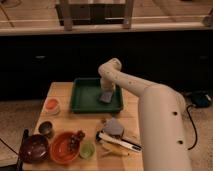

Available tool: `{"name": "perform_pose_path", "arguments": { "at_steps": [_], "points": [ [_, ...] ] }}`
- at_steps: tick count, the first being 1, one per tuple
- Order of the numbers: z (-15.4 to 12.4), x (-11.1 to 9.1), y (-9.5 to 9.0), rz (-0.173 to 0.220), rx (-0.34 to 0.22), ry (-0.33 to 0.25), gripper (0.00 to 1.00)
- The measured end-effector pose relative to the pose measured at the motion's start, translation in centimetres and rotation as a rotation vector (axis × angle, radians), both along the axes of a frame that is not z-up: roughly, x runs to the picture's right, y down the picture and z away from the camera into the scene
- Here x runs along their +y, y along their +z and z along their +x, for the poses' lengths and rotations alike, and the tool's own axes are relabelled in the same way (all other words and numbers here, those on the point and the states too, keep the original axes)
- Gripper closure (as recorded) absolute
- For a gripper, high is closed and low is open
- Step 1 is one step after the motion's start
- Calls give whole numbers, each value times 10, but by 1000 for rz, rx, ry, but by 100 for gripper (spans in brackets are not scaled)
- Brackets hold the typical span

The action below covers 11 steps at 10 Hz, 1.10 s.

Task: Wipe tray with sponge

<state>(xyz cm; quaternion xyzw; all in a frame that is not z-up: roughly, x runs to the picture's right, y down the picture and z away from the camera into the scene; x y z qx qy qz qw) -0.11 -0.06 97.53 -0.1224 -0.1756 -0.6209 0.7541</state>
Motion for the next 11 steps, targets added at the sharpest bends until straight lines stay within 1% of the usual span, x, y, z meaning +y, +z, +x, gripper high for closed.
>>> {"name": "perform_pose_path", "arguments": {
  "at_steps": [1, 3, 4, 5, 6, 7, 9, 11],
  "points": [
    [-18, -5, -6, 17, -53, -6, 98],
    [-37, -1, -18, 25, -126, -14, 98],
    [-43, 6, -28, 31, -164, -30, 98],
    [-46, 17, -38, 23, -192, -37, 98],
    [-49, 27, -44, 12, -208, -43, 98],
    [-45, 37, -51, 0, -221, -43, 98],
    [-24, 46, -54, -16, -212, -35, 98],
    [6, 51, -50, -36, -167, -19, 98]
  ]
}}
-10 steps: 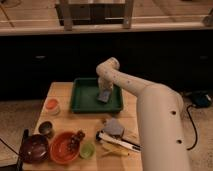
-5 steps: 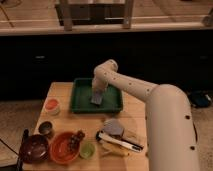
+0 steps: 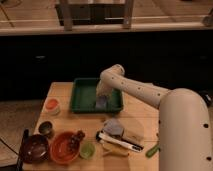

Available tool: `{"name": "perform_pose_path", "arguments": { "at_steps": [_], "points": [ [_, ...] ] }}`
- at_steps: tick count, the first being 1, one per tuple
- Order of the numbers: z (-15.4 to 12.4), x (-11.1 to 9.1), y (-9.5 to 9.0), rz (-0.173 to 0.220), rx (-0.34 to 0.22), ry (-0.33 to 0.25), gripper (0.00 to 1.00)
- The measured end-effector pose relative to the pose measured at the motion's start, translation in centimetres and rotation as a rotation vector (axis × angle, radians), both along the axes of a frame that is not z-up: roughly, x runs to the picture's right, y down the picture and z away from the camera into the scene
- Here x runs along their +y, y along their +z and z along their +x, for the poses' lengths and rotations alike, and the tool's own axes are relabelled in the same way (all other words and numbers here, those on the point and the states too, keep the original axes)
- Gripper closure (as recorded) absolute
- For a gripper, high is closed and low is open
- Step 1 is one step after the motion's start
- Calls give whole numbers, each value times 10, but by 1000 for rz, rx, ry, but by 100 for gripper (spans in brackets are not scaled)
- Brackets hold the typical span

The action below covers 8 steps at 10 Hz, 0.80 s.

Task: Wipe tray with sponge

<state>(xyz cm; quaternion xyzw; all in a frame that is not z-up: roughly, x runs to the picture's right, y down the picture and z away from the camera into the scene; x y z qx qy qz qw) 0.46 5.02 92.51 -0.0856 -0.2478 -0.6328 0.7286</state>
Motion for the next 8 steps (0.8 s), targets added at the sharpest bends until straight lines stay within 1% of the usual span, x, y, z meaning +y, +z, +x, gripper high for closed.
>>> {"name": "perform_pose_path", "arguments": {
  "at_steps": [2, 4, 6, 8],
  "points": [
    [28, -6, 10, -13, 52, 23, 98],
    [36, -17, 21, -17, 72, 31, 98],
    [30, -25, 30, -13, 68, 32, 98],
    [2, -33, 32, 1, 28, 23, 98]
  ]
}}
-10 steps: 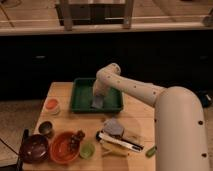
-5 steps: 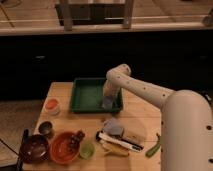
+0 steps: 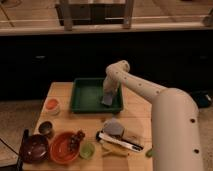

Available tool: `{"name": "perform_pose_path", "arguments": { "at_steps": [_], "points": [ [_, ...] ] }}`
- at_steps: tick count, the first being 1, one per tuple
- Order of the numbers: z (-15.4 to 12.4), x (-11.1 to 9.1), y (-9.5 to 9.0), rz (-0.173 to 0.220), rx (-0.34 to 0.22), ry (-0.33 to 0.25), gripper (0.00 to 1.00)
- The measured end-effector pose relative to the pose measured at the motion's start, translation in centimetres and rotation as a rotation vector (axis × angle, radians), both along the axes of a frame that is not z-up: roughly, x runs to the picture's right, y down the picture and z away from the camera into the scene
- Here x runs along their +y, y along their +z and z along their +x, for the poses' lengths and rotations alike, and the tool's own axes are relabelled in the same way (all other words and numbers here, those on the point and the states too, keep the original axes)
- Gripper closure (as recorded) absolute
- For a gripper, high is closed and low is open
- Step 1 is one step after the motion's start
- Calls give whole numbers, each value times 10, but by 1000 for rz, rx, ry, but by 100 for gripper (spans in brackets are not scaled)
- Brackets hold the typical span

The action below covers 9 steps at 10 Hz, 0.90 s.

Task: Wipe tray with sponge

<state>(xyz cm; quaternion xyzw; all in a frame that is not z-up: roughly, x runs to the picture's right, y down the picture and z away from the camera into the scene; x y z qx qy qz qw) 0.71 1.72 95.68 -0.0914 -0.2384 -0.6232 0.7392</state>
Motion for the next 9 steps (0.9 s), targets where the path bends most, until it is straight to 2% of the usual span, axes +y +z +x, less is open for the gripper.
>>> {"name": "perform_pose_path", "arguments": {
  "at_steps": [2, 4, 9],
  "points": [
    [-28, -7, 0, 15, -48, -11, 98],
    [-33, -12, 0, 27, -80, -16, 98],
    [-33, -11, 0, 25, -80, -16, 98]
  ]
}}
